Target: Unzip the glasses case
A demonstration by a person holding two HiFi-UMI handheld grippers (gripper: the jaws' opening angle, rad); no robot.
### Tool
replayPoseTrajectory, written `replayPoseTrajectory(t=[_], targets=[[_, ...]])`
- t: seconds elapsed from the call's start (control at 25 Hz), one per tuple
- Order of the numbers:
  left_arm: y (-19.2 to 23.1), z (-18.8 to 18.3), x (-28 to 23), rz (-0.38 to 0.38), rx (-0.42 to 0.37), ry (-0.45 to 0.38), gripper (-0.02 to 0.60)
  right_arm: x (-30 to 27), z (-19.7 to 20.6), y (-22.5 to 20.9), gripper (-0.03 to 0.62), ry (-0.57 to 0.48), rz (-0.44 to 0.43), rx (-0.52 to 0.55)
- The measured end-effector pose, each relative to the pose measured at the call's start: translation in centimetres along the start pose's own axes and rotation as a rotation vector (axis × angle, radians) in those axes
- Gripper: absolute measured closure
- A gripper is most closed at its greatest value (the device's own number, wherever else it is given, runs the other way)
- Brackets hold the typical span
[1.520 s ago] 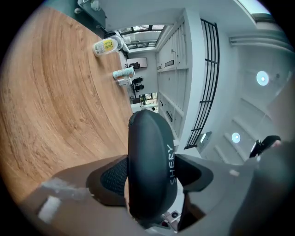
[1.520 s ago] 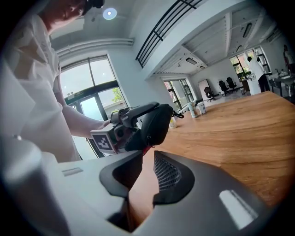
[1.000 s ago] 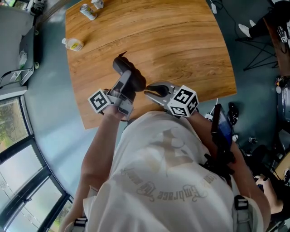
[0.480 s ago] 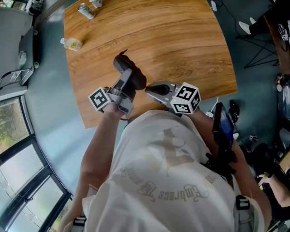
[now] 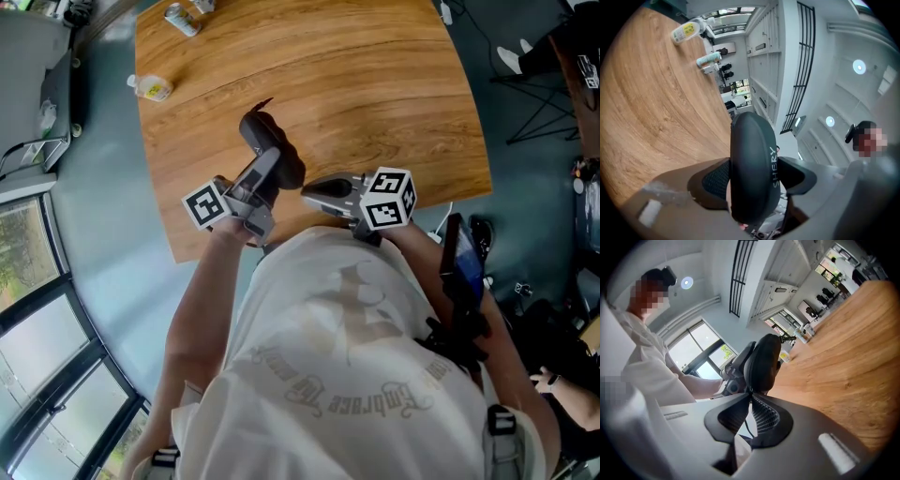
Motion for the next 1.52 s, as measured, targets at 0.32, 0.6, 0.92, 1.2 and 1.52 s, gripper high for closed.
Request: replayPoseTrajectory(t=[0.32,0.6,0.92,1.2,1.52], targets=[[-1.6,0.1,-0.5,0.027,-0.247,0.085,0.252,1.0,0.5,-0.3,0.586,-0.070,-0.111,-0.094],[-1.9,0.2,-0.7,0.053,-0.329,0.123,0.253,1.5,0.4,-0.4,0.586,-0.111,-0.138,-0.157],[-1.8,0.6,-0.6,0.085,-0.404,0.161,0.261,3.0,0.7,-1.0,0.586,-0.216,-0.175,-0.245],[-1.5,2.0,-0.2,0.028,-0.506,0.239,0.273,2.9,2.4,-1.3,0.586,-0.113,-0.125,-0.265],[-1.5,2.7,-0.5,0.003,-0.534,0.278,0.287,3.4,3.3,-1.5,0.588,-0.173,-0.196,-0.323]])
Point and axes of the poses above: the fingertips, and each gripper's own axes: x backward along the fingers, y to its left, z out of its underside, the point moved 6 cm from there along x, backward along the fingers, and after that the axes turned 10 degrees about -z, right-handed, at the moved point
